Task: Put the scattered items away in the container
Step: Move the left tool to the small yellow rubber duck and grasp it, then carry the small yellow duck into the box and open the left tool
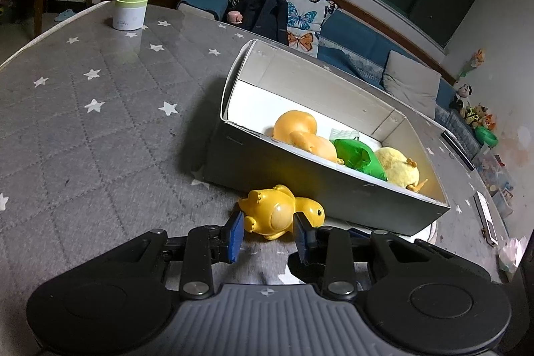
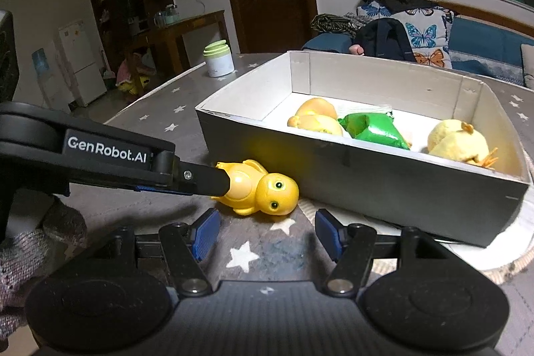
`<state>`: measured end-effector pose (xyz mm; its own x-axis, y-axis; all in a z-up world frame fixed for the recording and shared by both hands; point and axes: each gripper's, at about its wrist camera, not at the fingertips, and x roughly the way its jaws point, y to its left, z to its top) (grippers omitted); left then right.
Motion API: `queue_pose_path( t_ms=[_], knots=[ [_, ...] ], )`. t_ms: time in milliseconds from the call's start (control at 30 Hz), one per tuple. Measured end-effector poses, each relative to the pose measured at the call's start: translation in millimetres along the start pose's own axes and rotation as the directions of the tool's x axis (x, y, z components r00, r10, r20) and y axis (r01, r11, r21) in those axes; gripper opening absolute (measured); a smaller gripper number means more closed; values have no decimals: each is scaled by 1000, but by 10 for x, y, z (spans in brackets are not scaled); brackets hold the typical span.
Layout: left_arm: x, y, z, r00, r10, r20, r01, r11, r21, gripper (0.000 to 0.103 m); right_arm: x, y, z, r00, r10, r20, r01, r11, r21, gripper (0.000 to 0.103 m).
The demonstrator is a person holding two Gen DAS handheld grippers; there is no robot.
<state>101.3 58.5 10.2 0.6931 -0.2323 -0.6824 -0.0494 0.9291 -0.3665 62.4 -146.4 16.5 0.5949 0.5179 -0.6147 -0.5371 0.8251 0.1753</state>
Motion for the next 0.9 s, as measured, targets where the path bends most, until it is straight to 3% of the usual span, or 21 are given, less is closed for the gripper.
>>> queue_pose_path(
  t_ms=[167, 267, 433, 867, 900],
  knots=[
    [75, -3, 42, 1000, -7, -10, 7, 1000, 8, 35, 96, 2, 37, 1000, 8, -4, -8, 1000, -9, 65],
    [109, 0, 66, 1000, -11, -13, 11, 1000, 10, 35, 154, 18, 60, 1000, 11, -2, -11, 1000, -15, 74],
    [180, 11, 98, 999, -17, -31, 18, 1000, 17, 36, 252, 50, 79, 1000, 15, -6, -15, 1000, -17, 74],
    [245, 26, 111, 999, -20, -37, 20, 1000, 20, 37, 351, 62, 91, 1000, 4, -5, -4, 1000, -1, 69],
    [237, 21, 107, 999, -20, -36, 21, 1000, 22, 36, 344, 62, 91, 1000, 2, -3, -2, 1000, -1, 63]
  ],
)
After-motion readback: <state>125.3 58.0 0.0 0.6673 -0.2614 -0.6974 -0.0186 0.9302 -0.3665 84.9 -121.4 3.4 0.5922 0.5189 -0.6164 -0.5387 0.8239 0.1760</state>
